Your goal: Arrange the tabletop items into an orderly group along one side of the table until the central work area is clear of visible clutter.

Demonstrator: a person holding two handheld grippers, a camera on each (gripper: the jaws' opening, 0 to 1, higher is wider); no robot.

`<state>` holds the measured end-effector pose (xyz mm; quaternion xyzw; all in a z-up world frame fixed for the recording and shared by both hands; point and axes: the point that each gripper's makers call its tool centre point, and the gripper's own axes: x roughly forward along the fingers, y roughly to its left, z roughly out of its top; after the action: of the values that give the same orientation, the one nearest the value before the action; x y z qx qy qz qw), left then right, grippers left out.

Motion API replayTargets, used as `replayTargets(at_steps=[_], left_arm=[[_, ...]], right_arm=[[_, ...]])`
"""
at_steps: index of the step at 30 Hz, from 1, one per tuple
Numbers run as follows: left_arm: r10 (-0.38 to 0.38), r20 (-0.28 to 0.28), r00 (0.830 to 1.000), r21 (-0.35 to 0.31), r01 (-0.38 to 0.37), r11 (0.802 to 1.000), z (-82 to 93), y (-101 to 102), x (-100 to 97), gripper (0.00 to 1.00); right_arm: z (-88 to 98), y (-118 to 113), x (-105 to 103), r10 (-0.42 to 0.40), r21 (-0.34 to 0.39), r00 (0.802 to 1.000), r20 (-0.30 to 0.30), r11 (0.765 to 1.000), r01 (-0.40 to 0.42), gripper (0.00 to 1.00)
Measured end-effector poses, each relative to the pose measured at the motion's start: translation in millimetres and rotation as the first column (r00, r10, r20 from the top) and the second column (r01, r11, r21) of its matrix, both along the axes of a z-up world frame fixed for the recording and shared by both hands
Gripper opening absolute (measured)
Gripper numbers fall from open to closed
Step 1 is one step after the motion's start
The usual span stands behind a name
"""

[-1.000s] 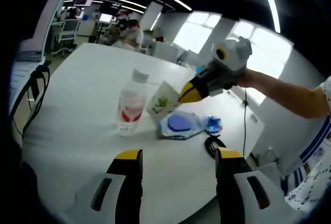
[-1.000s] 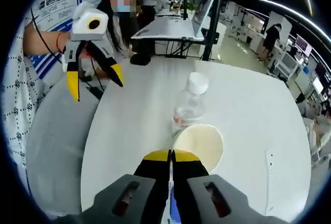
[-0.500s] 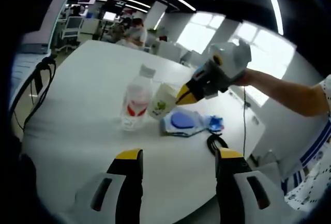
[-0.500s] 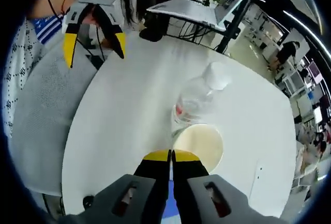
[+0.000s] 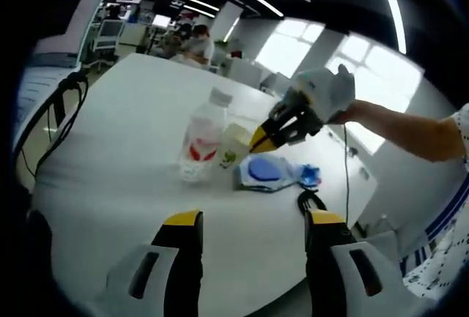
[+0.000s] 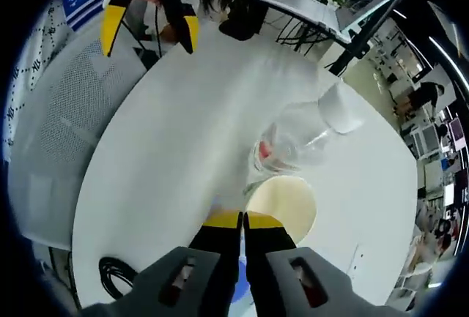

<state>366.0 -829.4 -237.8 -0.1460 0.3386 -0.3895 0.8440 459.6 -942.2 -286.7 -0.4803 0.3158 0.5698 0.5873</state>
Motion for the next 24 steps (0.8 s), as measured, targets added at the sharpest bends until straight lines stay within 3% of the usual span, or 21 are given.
replayTargets(at_steps=[24], left_arm=[[0.007, -0.013, 1.0, -0.001, -0.007, 1.0, -5.3, 1.5, 3.7, 0.51]], right_arm=[[-17.9, -1.2, 0.5, 0.061, -0.064, 0.998, -0.026, 0.996, -0.063, 0.0]])
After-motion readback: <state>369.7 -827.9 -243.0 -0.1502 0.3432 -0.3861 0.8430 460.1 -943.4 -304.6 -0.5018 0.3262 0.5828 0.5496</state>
